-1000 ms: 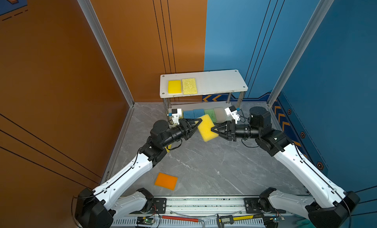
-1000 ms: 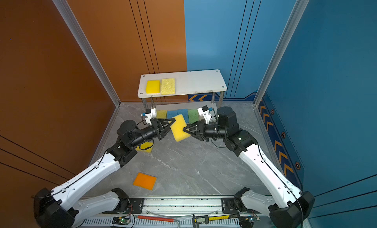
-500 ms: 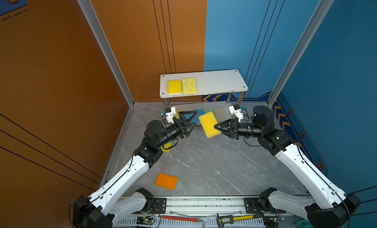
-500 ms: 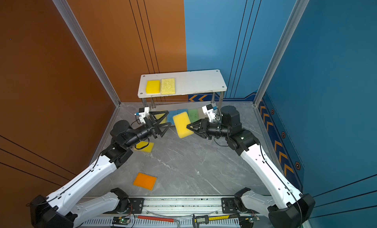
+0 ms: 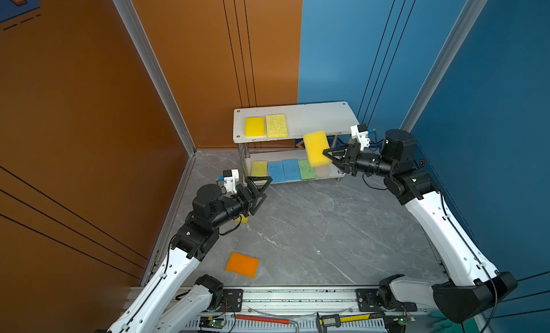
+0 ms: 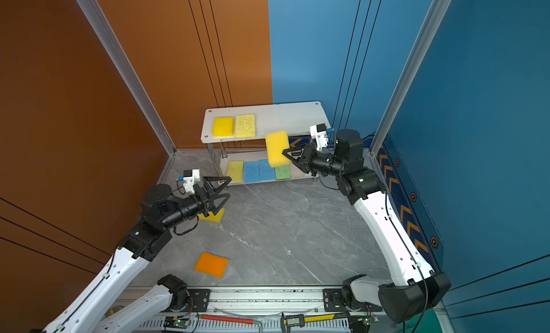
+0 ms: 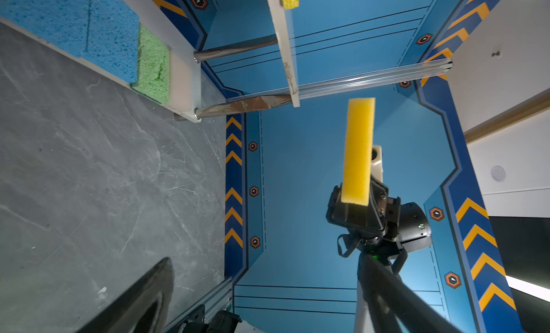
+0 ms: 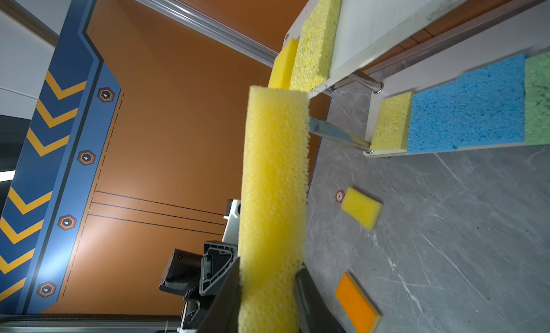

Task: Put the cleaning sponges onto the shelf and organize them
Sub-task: 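Carry the sponge up to the top shelf with the right gripper while the left releases, then lower the sponge flat onto the top shelf beside the pale yellow sponge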

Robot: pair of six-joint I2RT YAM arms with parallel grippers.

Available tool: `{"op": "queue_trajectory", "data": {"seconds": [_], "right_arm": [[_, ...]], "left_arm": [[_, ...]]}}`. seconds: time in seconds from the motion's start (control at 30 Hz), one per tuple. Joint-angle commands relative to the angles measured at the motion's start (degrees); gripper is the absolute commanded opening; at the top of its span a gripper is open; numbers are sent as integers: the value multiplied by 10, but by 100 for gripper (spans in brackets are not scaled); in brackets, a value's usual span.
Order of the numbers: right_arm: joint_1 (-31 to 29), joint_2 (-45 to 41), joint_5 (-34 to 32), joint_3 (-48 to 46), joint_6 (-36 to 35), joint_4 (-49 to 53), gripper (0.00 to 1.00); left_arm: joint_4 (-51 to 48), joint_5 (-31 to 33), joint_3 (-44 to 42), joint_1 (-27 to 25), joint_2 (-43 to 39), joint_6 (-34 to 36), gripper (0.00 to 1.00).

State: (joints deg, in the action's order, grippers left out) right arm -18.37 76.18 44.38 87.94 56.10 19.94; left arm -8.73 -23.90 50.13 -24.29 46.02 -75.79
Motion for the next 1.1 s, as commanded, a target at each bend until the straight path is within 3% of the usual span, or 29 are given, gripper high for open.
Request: {"op": "queue_trajectory", "data": {"seconds": [0.0, 0.33, 1.07], "right_arm": [[0, 44, -34, 58, -39, 7, 27], [-26, 174, -107, 248, -147, 90, 27], [-41, 363, -126, 427, -128, 92, 26]], "left_arm": [[-98, -15, 2, 8, -16, 48, 98], [-148, -62, -9, 50, -29, 77, 98], [-148, -152, -20, 155, -15, 84, 98]]}}
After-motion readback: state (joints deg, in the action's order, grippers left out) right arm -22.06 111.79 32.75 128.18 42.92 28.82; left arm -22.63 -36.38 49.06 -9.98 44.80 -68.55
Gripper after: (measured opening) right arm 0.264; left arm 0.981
